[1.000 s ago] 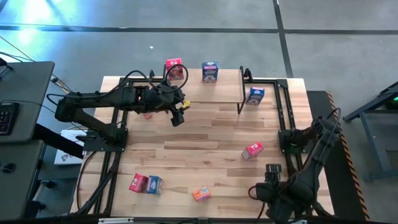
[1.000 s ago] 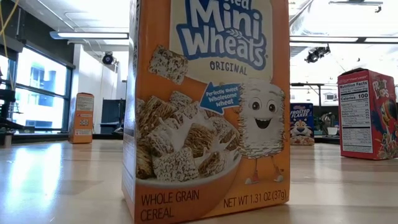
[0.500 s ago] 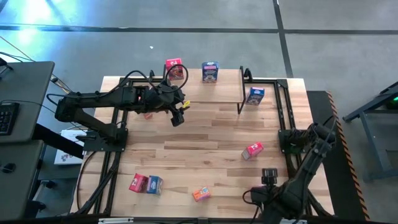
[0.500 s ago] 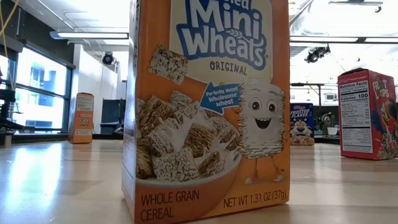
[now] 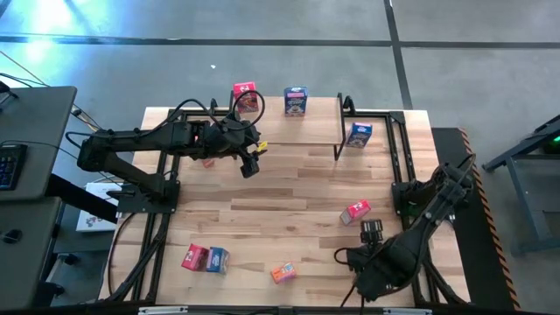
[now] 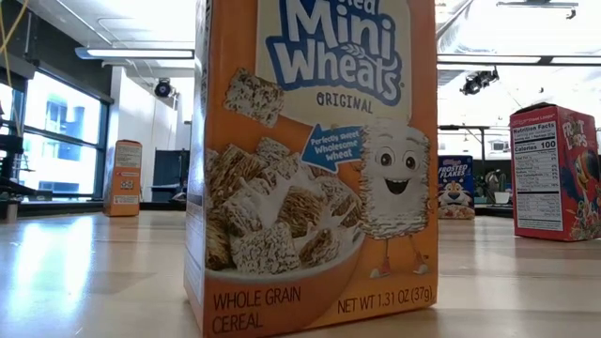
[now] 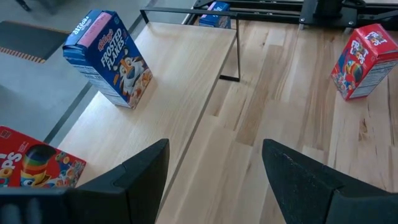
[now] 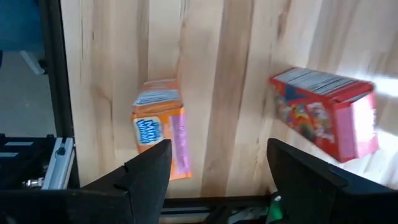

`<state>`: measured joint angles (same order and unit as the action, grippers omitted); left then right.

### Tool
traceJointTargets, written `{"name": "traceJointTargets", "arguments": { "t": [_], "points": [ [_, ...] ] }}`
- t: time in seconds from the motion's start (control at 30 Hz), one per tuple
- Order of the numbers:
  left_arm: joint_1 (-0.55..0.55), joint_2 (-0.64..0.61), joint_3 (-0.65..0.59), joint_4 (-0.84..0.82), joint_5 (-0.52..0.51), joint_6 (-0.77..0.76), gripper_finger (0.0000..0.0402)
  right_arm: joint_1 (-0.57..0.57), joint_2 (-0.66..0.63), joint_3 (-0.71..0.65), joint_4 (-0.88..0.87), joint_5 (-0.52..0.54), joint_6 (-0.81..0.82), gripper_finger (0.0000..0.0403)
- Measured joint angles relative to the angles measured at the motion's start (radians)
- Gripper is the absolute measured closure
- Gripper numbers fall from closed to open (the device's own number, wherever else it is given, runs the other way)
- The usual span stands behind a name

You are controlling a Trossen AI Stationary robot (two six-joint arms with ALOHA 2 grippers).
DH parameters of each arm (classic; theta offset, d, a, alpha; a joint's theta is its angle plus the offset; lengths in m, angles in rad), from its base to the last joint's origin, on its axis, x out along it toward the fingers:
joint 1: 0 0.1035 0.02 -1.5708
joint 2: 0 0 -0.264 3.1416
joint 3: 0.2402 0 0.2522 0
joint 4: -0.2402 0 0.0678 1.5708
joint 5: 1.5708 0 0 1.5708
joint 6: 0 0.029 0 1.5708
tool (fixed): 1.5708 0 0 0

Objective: Stack cereal on shelf
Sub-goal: Put the right orange cereal box on the shelf

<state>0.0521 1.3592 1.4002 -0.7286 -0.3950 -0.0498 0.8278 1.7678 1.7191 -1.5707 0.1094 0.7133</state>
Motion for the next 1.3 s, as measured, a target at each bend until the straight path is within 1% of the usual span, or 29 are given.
{"name": "traceJointTargets", "arguments": {
  "t": [0.17,0.53,0.77,1.03,1.17,1.3],
  "points": [
    [0.0,0.0,0.0,0.0,0.0,0.0,0.0153,-0.01,-0.062,0.0,-0.001,0.065,-0.007,0.0147],
    [0.0,0.0,0.0,0.0,0.0,0.001,0.0153,-0.01,-0.231,0.0,0.0,0.243,0.014,0.0147],
    [0.0,0.0,0.0,0.0,0.0,0.001,0.0153,-0.01,-0.339,0.0,-0.001,0.339,0.065,0.0147],
    [0.0,0.0,0.0,0.0,0.0,0.001,0.0153,-0.01,-0.428,0.0,0.006,0.387,0.072,0.0147],
    [0.0,0.0,0.0,0.0,0.0,0.001,0.0153,-0.01,-0.481,0.0,0.088,0.39,0.009,0.0147],
    [0.0,0.0,0.0,0.0,0.0,0.0,0.0153,-0.01,-0.547,0.0,0.259,0.395,-0.139,0.0147]
  ]
}}
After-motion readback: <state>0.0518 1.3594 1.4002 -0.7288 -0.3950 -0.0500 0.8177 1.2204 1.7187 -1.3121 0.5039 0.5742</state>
